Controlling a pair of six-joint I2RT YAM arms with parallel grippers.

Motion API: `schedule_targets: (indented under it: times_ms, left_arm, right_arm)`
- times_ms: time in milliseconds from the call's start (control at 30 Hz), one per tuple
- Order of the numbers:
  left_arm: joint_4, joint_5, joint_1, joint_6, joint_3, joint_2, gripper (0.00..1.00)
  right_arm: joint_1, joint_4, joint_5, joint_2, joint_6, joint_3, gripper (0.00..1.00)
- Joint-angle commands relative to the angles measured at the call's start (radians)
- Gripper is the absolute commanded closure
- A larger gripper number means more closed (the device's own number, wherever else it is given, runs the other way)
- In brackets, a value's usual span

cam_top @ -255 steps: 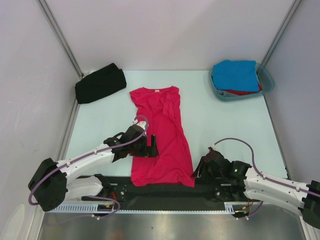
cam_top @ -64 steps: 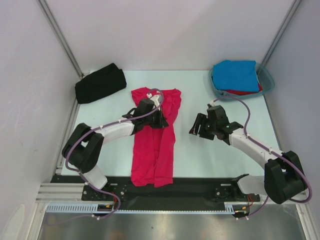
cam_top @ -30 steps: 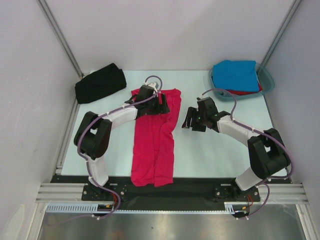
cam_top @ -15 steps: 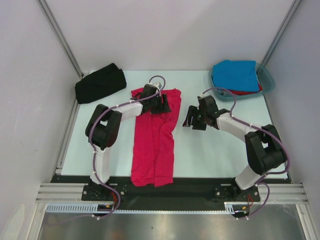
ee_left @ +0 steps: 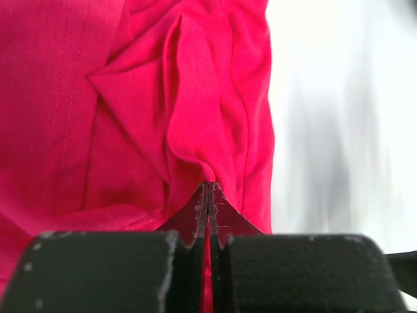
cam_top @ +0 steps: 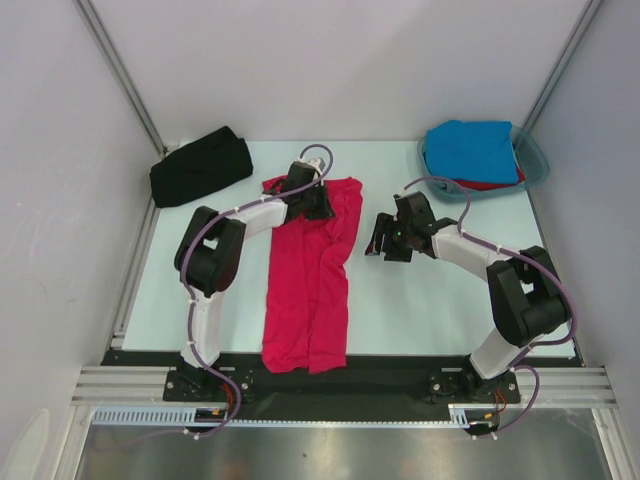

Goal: Fold and stack the t-shirts
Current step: Fold the tshirt

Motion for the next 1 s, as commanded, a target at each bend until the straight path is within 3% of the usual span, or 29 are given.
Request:
schedule_targets:
  times_ms: [0,267,500,700,767,800,833,900,933,967]
  left_arm:
    - [0.007,0.0,0.01,0.026,0.062,-0.002,1.0]
    - [-0.073,-0.085,0.034,0.091,0.103,-0.12,1.0]
    - [-0.033,-0.141,0.099,0.1,-0.005,-0.224,1.0]
    - [-0.065,-0.12,0.14,0.112,0.025,-0.182,0.96]
    - [-0.077,-0.106,0.143,0.103,0.031,-0.148,0.82]
    - [-0.082,-0.085,0.143,0.094,0.03,-0.139,0.67]
    - [-0.077,-0.075,0.143,0.088,0.024,-0.126,0.41]
    - [-0.085,-0.086,0.143,0.071,0.012,-0.122,0.28]
    - [-0.077,-0.091,0.143,0.066,0.002,-0.126,0.06]
    - [-0.077,-0.101,0.143,0.063,-0.001,-0.128,0.03]
  right_arm:
    - [-0.007,0.013,-0.008,-0.003,-0.022,0.028,0.37]
    - [-0.008,0.013,-0.011,-0.009,-0.022,0.03,0.37]
    - [-0.008,0.021,-0.018,-0.007,-0.019,0.028,0.37]
    - [-0.008,0.019,-0.026,-0.001,-0.019,0.031,0.37]
    - [-0.007,0.018,-0.023,0.002,-0.02,0.033,0.37]
    - [-0.008,0.016,-0.023,0.005,-0.022,0.033,0.37]
    - [-0.008,0.015,-0.023,0.007,-0.023,0.034,0.37]
    - [-0.008,0.016,-0.025,0.014,-0.023,0.037,0.37]
    - [-0.008,0.013,-0.026,0.02,-0.023,0.04,0.37]
    - [-0.008,0.013,-0.026,0.02,-0.023,0.042,0.37]
